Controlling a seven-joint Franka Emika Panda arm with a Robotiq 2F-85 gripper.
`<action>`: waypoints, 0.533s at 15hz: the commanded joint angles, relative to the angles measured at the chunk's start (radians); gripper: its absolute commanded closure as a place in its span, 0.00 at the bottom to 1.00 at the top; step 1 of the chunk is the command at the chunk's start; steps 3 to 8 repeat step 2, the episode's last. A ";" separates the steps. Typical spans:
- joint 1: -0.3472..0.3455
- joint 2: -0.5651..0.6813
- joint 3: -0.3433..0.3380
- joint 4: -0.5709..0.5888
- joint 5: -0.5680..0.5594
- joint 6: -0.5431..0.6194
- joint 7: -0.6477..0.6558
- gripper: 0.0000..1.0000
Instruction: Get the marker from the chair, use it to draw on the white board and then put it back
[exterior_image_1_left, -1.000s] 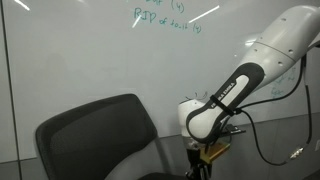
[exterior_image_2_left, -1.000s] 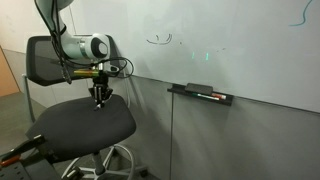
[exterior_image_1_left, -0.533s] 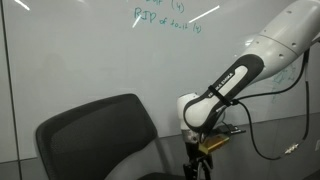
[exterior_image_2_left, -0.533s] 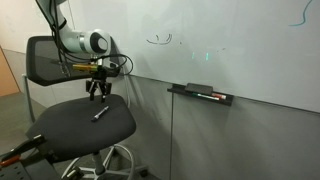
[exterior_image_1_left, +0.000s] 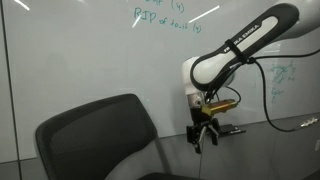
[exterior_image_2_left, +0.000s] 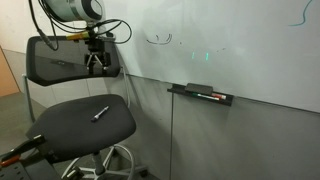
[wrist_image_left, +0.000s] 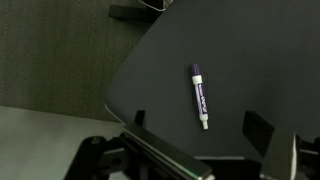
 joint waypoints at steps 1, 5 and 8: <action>-0.003 -0.166 -0.007 -0.108 -0.043 0.040 0.094 0.00; -0.008 -0.202 -0.007 -0.130 -0.051 0.053 0.121 0.00; -0.008 -0.202 -0.007 -0.130 -0.051 0.053 0.121 0.00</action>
